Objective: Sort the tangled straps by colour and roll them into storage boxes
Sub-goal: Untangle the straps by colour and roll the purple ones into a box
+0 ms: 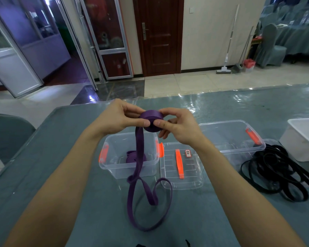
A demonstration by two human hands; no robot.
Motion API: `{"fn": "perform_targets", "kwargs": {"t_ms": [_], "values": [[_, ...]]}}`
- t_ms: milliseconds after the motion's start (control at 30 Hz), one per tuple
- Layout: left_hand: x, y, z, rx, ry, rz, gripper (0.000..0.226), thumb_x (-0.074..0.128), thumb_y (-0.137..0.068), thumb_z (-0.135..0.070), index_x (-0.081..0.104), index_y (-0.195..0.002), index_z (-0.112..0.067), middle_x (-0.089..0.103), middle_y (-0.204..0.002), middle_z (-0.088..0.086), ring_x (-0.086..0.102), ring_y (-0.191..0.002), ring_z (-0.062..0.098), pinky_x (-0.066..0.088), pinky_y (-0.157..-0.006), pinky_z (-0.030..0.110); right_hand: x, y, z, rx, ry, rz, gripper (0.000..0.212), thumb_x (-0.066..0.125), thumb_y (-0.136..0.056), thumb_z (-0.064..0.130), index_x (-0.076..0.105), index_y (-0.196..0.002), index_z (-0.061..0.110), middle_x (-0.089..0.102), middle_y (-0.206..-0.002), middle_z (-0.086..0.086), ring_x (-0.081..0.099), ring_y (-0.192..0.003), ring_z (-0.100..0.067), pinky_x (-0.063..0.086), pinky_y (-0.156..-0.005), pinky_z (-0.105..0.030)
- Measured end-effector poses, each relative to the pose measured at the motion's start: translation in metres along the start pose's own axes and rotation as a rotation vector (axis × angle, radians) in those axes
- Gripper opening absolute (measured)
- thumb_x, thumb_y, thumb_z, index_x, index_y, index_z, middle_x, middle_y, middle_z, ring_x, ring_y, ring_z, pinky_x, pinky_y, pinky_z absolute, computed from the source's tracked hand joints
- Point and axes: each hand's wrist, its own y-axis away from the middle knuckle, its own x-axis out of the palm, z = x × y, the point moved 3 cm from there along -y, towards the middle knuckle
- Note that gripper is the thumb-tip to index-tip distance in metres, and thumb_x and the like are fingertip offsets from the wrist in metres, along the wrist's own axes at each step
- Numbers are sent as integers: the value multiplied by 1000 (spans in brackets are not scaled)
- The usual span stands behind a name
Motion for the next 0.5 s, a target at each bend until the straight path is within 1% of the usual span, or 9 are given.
{"fn": "perform_targets", "kwargs": {"t_ms": [33, 100, 167, 233, 267, 300, 333, 400, 500], "values": [[2, 0, 2, 2, 38, -16, 38, 94, -75, -37, 87, -110, -27, 85, -104, 2, 82, -102, 19, 63, -95, 26, 2, 1, 0, 5, -49, -6, 18, 82, -95, 14, 78, -110, 23, 79, -89, -14, 77, -62, -31, 63, -60, -33], [4, 1, 6, 4, 70, -49, 38, 93, -76, -34, 86, -112, -22, 85, -103, 5, 82, -101, 21, 63, -95, 28, 4, 2, -1, 17, -70, 5, 17, 82, -95, 15, 79, -110, 20, 80, -90, -12, 78, -64, -32, 65, -61, -36], [5, 2, 7, 4, 22, -40, 37, 93, -78, -32, 86, -112, -20, 85, -101, 4, 83, -98, 21, 65, -92, 29, 5, 2, -3, 41, 13, 55, 17, 81, -96, 18, 77, -112, 20, 81, -92, -5, 79, -67, -29, 67, -64, -40], [5, 3, 7, 17, -66, -10, 33, 92, -82, -29, 86, -113, -20, 85, -99, 0, 83, -96, 19, 64, -89, 26, 5, 2, -3, 46, 180, 102, 17, 83, -95, 24, 74, -108, 29, 81, -86, 7, 79, -66, -19, 66, -65, -34], [5, 3, 6, 28, -94, -1, 31, 92, -83, -28, 86, -113, -20, 85, -98, -1, 83, -95, 17, 64, -87, 24, 5, 1, -3, 37, 239, 108, 18, 85, -94, 25, 73, -106, 33, 80, -81, 9, 78, -65, -16, 65, -65, -32], [4, 3, 5, 35, -98, 2, 30, 93, -83, -27, 86, -112, -21, 85, -98, -2, 83, -95, 16, 63, -86, 22, 5, 0, -2, 23, 250, 100, 20, 86, -93, 24, 73, -104, 34, 80, -78, 6, 78, -66, -15, 64, -67, -31], [4, 3, 5, 36, -81, 3, 31, 93, -83, -27, 86, -112, -21, 85, -100, -1, 83, -96, 17, 63, -86, 22, 5, -1, -2, 6, 220, 85, 20, 86, -92, 22, 74, -105, 32, 80, -77, 1, 78, -66, -16, 64, -68, -30], [2, 4, 6, 21, -17, 9, 38, 93, -80, -27, 84, -116, -19, 85, -104, 2, 83, -100, 21, 64, -90, 27, 5, -1, -3, -21, 111, 46, 20, 85, -93, 19, 76, -108, 27, 80, -81, -5, 78, -68, -21, 63, -68, -28], [2, 8, 12, 13, 109, -28, 44, 92, -78, -20, 81, -120, -15, 84, -110, 6, 81, -106, 23, 63, -95, 29, 3, -2, -6, -18, -86, -34, 21, 83, -93, 15, 78, -114, 18, 81, -91, -12, 78, -70, -30, 63, -68, -32]]}}
